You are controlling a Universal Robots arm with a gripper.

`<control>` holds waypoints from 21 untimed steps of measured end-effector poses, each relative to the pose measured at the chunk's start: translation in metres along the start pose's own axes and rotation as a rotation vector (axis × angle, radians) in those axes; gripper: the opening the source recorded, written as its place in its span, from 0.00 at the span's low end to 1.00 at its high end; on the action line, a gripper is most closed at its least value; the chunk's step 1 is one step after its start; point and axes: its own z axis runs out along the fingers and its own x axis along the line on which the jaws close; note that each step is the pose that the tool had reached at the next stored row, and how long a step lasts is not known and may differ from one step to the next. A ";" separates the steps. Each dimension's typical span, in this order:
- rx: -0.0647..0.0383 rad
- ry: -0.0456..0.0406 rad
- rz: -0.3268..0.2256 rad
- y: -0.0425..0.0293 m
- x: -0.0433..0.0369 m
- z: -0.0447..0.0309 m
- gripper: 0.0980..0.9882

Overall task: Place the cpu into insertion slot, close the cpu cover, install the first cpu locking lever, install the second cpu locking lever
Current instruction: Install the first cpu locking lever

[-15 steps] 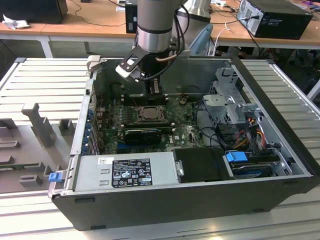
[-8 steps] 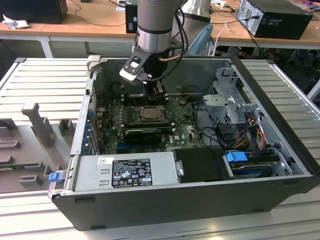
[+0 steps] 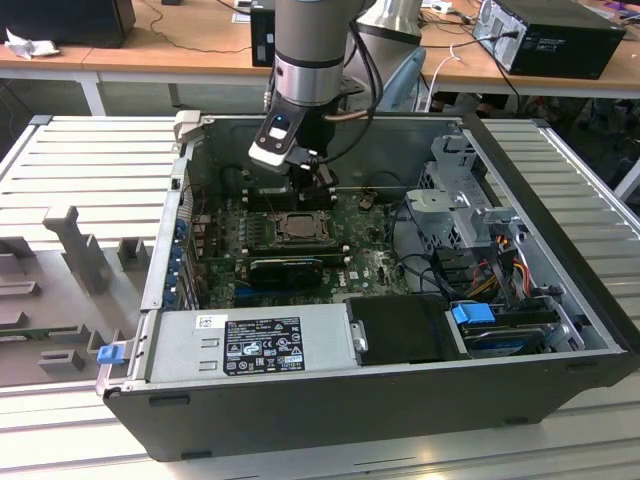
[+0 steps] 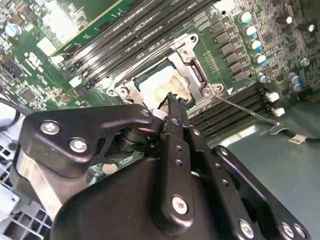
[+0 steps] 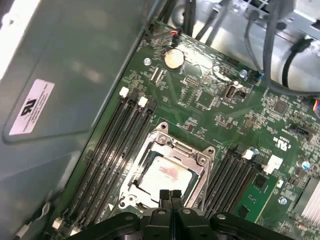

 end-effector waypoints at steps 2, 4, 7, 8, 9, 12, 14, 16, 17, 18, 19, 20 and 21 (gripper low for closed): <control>0.000 -0.0002 -0.024 0.0000 0.0000 0.0000 0.01; 0.001 -0.0003 -0.056 0.0000 0.0000 0.0001 0.01; 0.001 -0.0005 -0.113 0.0000 0.0000 0.0001 0.01; 0.001 -0.0007 -0.129 0.0000 0.0000 0.0001 0.01; 0.002 -0.0010 -0.151 0.0000 0.0000 0.0001 0.01; 0.002 -0.0013 -0.206 0.0000 0.0000 0.0001 0.01; 0.002 -0.0014 -0.229 0.0000 0.0000 0.0002 0.01; 0.003 -0.0015 -0.263 0.0000 0.0000 0.0002 0.01; 0.003 -0.0016 -0.276 0.0000 0.0000 0.0002 0.01; 0.003 -0.0016 -0.283 0.0000 0.0000 0.0002 0.01; 0.003 -0.0017 -0.293 0.0000 0.0000 0.0002 0.01; 0.003 -0.0018 -0.303 0.0000 0.0000 0.0002 0.01; 0.003 -0.0018 -0.308 0.0000 0.0000 0.0002 0.01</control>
